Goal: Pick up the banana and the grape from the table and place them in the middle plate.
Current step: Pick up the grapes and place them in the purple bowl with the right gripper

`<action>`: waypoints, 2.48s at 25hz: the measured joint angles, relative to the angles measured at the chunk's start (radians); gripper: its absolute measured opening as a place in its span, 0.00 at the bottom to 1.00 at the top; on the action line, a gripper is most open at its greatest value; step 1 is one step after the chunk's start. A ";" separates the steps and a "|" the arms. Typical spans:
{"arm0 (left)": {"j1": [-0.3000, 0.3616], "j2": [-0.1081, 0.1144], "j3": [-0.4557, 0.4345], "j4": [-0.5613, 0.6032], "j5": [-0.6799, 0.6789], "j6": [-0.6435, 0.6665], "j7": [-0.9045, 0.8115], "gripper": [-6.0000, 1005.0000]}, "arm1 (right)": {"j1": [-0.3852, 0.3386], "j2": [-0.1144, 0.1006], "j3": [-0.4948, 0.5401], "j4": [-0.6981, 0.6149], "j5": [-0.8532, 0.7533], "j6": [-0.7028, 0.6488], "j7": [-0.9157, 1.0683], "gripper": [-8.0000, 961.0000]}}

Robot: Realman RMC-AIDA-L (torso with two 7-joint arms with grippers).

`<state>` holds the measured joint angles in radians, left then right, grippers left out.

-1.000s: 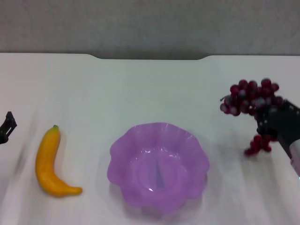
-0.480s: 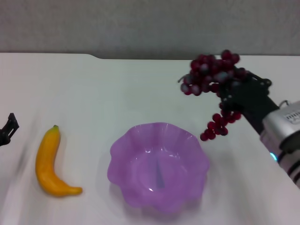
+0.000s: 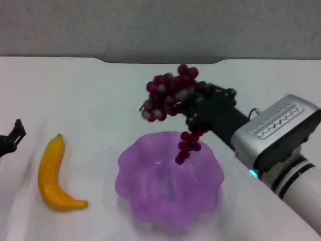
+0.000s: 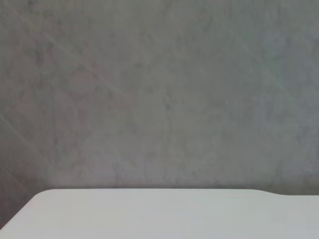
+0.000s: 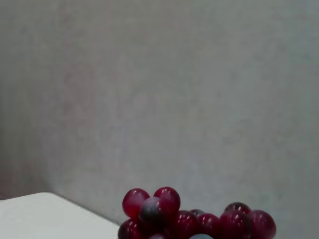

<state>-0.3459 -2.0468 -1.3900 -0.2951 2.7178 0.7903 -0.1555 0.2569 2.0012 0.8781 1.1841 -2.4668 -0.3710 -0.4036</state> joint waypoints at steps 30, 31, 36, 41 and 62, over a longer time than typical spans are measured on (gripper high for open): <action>-0.010 -0.001 0.002 0.005 -0.003 -0.005 -0.003 0.84 | 0.171 0.002 -0.099 -0.296 -0.005 0.120 0.235 0.37; -0.010 -0.001 0.002 0.005 -0.003 -0.005 -0.003 0.84 | 0.175 0.002 -0.099 -0.294 -0.005 0.126 0.235 0.41; -0.010 -0.001 0.002 0.005 -0.003 -0.005 -0.006 0.84 | 0.176 0.002 -0.101 -0.292 -0.007 0.122 0.232 0.63; -0.010 -0.001 0.002 0.005 -0.003 -0.005 -0.007 0.84 | 0.172 0.003 -0.102 -0.295 -0.010 0.102 0.227 0.78; -0.005 0.002 -0.001 0.007 -0.003 -0.011 0.001 0.84 | -0.035 -0.008 0.166 0.172 0.003 0.710 0.028 0.93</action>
<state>-0.3504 -2.0447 -1.3910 -0.2884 2.7151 0.7791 -0.1549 0.2216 1.9927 1.0444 1.3562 -2.4634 0.3389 -0.3754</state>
